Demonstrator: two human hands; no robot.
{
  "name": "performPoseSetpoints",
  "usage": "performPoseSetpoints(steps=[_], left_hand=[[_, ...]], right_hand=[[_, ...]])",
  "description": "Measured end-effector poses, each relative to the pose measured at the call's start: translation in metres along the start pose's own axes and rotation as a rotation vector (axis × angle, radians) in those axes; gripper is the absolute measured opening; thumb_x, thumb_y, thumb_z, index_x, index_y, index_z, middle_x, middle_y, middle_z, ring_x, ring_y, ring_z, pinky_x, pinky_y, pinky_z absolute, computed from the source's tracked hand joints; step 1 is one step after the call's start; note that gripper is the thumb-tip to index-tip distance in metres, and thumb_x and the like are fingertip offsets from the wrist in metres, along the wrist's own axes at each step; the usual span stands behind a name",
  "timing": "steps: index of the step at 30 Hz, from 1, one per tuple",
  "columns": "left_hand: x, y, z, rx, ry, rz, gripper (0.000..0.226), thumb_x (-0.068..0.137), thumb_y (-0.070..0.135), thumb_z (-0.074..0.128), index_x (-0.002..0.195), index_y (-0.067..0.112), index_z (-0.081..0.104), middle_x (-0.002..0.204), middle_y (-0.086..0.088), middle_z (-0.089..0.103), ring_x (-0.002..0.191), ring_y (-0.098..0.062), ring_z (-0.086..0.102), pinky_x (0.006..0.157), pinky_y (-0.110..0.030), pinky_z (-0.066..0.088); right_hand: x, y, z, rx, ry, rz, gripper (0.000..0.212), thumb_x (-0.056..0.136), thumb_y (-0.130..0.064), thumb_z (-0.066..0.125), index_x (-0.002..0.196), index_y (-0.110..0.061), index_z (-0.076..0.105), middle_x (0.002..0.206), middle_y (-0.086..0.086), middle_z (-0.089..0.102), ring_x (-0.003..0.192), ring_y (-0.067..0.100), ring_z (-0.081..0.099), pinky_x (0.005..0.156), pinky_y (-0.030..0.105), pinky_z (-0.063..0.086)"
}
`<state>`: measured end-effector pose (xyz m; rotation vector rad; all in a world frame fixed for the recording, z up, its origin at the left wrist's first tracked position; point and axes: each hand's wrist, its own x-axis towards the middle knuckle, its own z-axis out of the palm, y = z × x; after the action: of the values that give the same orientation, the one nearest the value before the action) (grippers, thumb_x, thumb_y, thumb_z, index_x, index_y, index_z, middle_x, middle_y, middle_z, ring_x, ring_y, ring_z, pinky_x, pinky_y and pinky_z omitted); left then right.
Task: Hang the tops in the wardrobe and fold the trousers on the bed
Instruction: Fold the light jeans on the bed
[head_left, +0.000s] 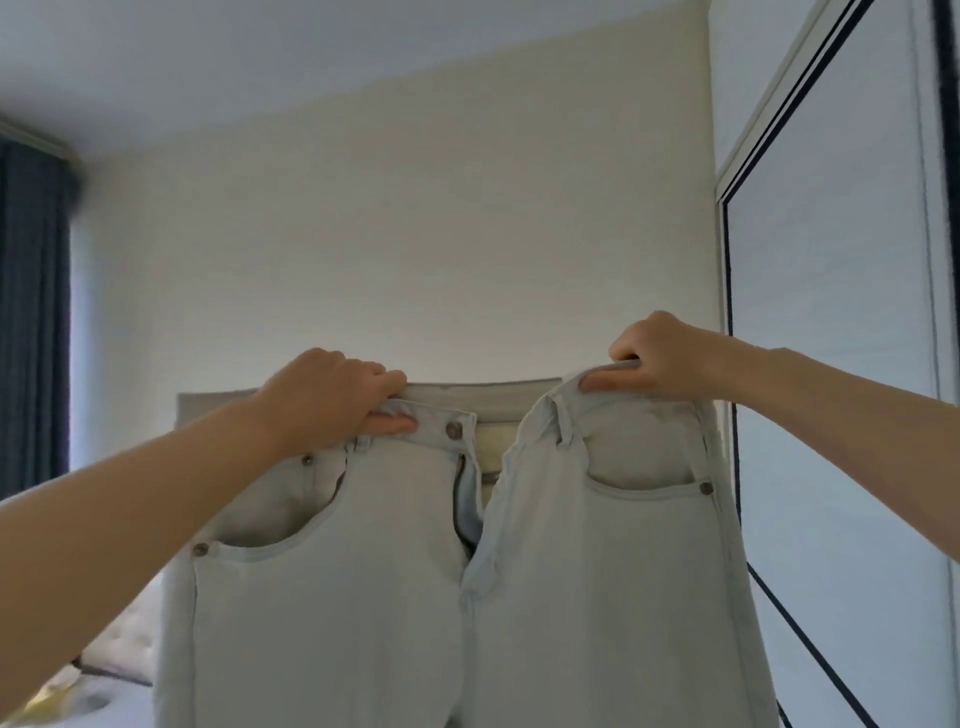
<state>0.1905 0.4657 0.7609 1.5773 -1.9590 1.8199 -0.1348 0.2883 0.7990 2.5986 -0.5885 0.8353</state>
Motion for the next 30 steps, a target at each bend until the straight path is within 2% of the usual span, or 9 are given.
performPoseSetpoints(steps=[7, 11, 15, 18, 21, 23, 25, 27, 30], left_hand=[[-0.005, -0.044, -0.045, 0.041, -0.115, -0.051, 0.054, 0.081, 0.078, 0.018, 0.078, 0.028, 0.037, 0.061, 0.014, 0.037, 0.052, -0.010, 0.042, 0.053, -0.029, 0.033], [0.008, -0.072, -0.063, -0.021, -0.167, -0.079, 0.052, 0.077, 0.082, 0.024, 0.070, 0.031, 0.034, 0.062, 0.013, 0.044, 0.056, 0.002, 0.039, 0.056, -0.031, 0.032], [0.012, -0.089, -0.046, -0.016, -0.251, -0.107, 0.050, 0.081, 0.078, 0.029, 0.067, 0.031, 0.031, 0.062, 0.011, 0.046, 0.056, 0.002, 0.040, 0.056, -0.031, 0.035], [-0.008, -0.082, 0.007, -0.013, -0.323, -0.103, 0.046, 0.086, 0.072, 0.028, 0.068, 0.030, 0.028, 0.062, 0.011, 0.045, 0.053, 0.001, 0.039, 0.054, -0.029, 0.036], [-0.056, -0.058, 0.082, -0.125, -0.398, -0.121, 0.042, 0.089, 0.071, 0.031, 0.080, 0.031, 0.023, 0.057, 0.010, 0.044, 0.047, -0.003, 0.037, 0.048, -0.023, 0.027], [-0.095, -0.037, 0.134, -0.242, -0.444, -0.183, 0.039, 0.088, 0.072, 0.031, 0.091, 0.033, 0.022, 0.056, 0.009, 0.047, 0.045, -0.009, 0.041, 0.048, -0.024, 0.028], [-0.133, -0.013, 0.186, -0.292, -0.456, -0.209, 0.044, 0.090, 0.067, 0.033, 0.107, 0.027, 0.037, 0.061, 0.009, 0.057, 0.048, -0.017, 0.050, 0.051, -0.028, 0.039], [-0.171, 0.012, 0.238, -0.310, -0.371, -0.138, 0.048, 0.094, 0.059, 0.041, 0.101, 0.015, 0.059, 0.061, 0.002, 0.062, 0.045, -0.025, 0.056, 0.048, -0.028, 0.047], [-0.225, 0.045, 0.304, -0.366, -0.311, -0.059, 0.043, 0.097, 0.040, 0.041, 0.080, 0.010, 0.066, 0.059, 0.000, 0.060, 0.036, -0.025, 0.052, 0.038, -0.031, 0.048]], right_hand=[[0.035, -0.013, -0.015, 0.046, 0.111, -0.112, 0.077, 0.064, -0.092, 0.042, 0.049, -0.019, 0.022, 0.046, -0.008, 0.020, 0.045, 0.012, 0.020, 0.049, 0.033, 0.022], [0.059, -0.012, -0.029, 0.059, 0.176, -0.129, 0.077, 0.062, -0.092, 0.045, 0.047, -0.020, 0.021, 0.043, -0.010, 0.018, 0.042, 0.011, 0.019, 0.046, 0.031, 0.020], [0.090, -0.007, -0.010, 0.073, 0.194, -0.129, 0.077, 0.062, -0.092, 0.045, 0.049, -0.020, 0.022, 0.045, -0.009, 0.021, 0.043, 0.010, 0.019, 0.047, 0.031, 0.020], [0.113, -0.005, 0.049, 0.080, 0.139, -0.148, 0.075, 0.064, -0.090, 0.043, 0.052, -0.018, 0.025, 0.050, -0.004, 0.025, 0.047, 0.014, 0.023, 0.050, 0.032, 0.022], [0.123, -0.010, 0.140, 0.124, 0.082, -0.217, 0.066, 0.072, -0.081, 0.042, 0.060, -0.017, 0.035, 0.049, -0.005, 0.033, 0.047, 0.014, 0.028, 0.050, 0.030, 0.026], [0.121, -0.017, 0.210, 0.132, 0.055, -0.280, 0.054, 0.078, -0.075, 0.040, 0.086, -0.022, 0.050, 0.050, -0.005, 0.043, 0.043, 0.012, 0.036, 0.046, 0.022, 0.028], [0.116, -0.026, 0.281, 0.093, 0.055, -0.347, 0.048, 0.086, -0.064, 0.040, 0.111, -0.024, 0.052, 0.051, -0.005, 0.048, 0.041, 0.012, 0.043, 0.046, 0.020, 0.032], [0.111, -0.035, 0.353, 0.031, 0.076, -0.422, 0.039, 0.096, -0.050, 0.042, 0.098, -0.017, 0.062, 0.055, -0.004, 0.054, 0.042, 0.018, 0.050, 0.042, 0.029, 0.041], [0.101, -0.047, 0.447, -0.008, 0.134, -0.489, 0.037, 0.098, -0.037, 0.043, 0.079, -0.016, 0.067, 0.055, -0.002, 0.055, 0.039, 0.020, 0.052, 0.032, 0.028, 0.039]])
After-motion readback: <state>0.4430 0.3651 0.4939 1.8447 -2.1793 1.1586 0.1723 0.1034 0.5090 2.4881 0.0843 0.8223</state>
